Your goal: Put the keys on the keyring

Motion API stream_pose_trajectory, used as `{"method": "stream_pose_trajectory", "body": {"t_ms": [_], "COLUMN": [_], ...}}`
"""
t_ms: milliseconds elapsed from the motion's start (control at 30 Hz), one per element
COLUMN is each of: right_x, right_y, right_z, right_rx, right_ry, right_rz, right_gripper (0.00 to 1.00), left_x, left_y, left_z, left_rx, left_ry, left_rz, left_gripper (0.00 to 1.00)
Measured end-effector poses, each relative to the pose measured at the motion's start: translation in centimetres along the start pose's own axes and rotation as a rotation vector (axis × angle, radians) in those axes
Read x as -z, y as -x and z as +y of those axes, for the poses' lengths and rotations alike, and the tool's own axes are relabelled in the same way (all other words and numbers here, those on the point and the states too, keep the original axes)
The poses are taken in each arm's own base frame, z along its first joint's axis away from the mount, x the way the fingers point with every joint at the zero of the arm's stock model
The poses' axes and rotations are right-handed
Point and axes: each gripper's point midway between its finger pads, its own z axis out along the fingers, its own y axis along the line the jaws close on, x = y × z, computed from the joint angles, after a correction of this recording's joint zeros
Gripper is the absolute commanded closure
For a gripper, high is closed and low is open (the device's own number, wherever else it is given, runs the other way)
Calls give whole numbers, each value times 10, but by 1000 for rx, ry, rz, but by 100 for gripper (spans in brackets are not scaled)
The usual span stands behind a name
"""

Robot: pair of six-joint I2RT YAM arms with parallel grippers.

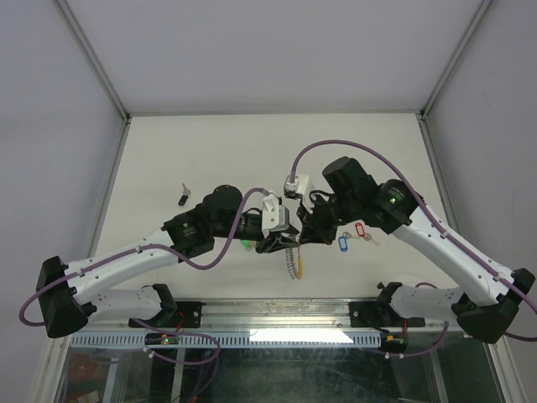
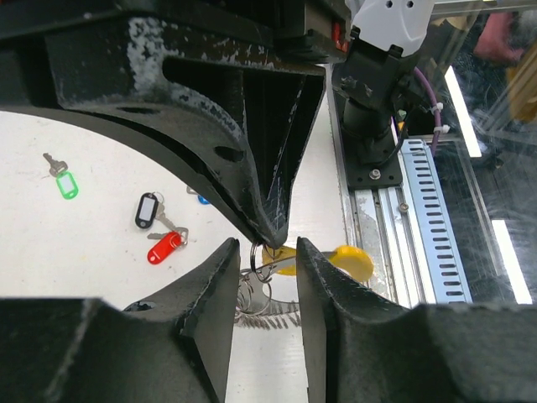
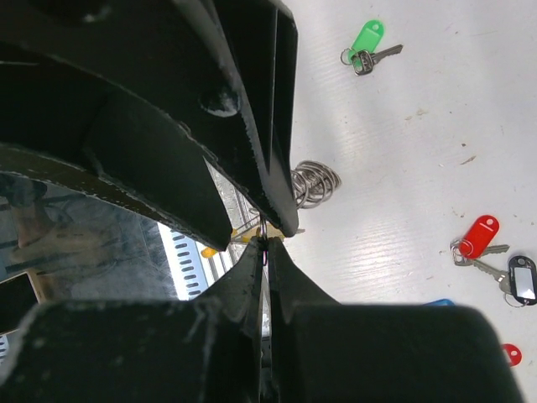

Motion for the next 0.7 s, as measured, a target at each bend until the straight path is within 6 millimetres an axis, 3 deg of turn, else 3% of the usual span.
{"method": "stream_pose_trajectory", "body": {"t_ms": [300,500,600,700], "right_x": [0,0,-1,0], "right_y": [-2,-2,-2,-3], "right_z": [1,3,3,4], "right_rx": [-2,3,4,2], "right_ry": [2,7,7,11], "right_rz": [7,8,10,16], "right_gripper": [100,100,100,100], "left_x": [1,1,1,0], "left_y": [-3,-3,-3,-4], "left_z": [-1,0,-1,0], "left_rx": [-4,-5,-3,-2], "left_ry": [-3,-4,-6,-5], "left_rz": [19,19,21,25], "left_gripper": [76,87,98,100]}}
